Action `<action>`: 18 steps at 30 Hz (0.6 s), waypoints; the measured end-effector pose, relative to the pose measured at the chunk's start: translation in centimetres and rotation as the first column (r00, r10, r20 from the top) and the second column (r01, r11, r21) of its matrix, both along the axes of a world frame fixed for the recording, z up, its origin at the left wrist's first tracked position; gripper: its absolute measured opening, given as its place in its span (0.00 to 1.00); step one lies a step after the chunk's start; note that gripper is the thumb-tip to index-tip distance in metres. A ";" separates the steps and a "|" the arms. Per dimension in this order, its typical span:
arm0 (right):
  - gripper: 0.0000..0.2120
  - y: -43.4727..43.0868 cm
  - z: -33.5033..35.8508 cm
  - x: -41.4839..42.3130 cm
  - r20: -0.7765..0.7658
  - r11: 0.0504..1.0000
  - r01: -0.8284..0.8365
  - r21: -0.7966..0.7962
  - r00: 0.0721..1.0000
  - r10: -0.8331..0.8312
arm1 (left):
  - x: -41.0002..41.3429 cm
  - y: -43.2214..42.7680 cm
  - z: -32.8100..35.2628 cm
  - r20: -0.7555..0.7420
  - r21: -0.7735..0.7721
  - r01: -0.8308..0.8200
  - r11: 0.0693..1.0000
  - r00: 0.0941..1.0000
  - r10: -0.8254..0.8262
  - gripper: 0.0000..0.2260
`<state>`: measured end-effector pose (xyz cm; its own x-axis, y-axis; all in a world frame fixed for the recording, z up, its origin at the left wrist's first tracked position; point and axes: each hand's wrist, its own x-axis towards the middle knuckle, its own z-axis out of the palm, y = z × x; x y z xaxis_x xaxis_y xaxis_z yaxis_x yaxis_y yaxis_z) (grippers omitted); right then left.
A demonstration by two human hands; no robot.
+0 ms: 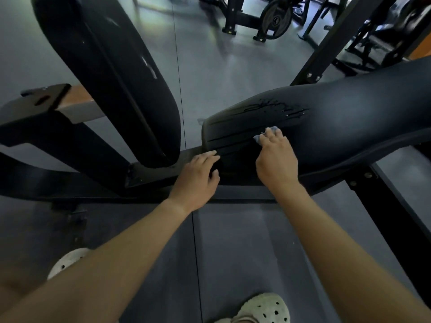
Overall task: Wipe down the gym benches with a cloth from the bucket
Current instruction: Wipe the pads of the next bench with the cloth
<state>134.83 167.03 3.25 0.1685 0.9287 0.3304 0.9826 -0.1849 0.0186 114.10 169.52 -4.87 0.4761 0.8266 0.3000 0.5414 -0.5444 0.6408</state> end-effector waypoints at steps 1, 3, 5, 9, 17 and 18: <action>0.25 0.1 -0.6 -0.9 0.010 1.000 -0.006 0.007 1.000 0.006 | -0.2 0.1 -0.3 0.011 0.006 0.002 1.000 1.000 -0.002 0.19; 0.25 0.3 -1.7 -2.8 0.007 0.997 -0.071 -0.012 0.997 0.071 | -0.5 0.3 -0.8 0.027 0.010 -0.008 1.000 1.000 0.007 0.20; 0.23 0.3 -2.5 -4.5 -0.014 0.979 -0.192 -0.070 0.981 0.192 | -0.6 0.6 -1.0 0.034 -0.007 -0.015 1.000 0.999 0.015 0.21; 0.25 0.7 -2.1 -5.1 -0.015 0.863 -0.415 -0.288 0.903 0.430 | -0.6 0.8 -1.1 0.097 -0.099 -0.030 0.995 0.995 0.039 0.24; 0.26 3.7 -1.0 -5.0 -0.035 0.951 -0.230 -0.207 0.973 0.228 | -1.0 0.6 -1.6 0.151 -0.226 -0.047 0.973 0.985 0.082 0.29; 0.25 3.3 -1.4 -5.6 -0.043 0.936 -0.273 -0.223 0.962 0.271 | -1.2 0.6 -1.6 0.151 -0.230 -0.044 0.972 0.985 0.081 0.30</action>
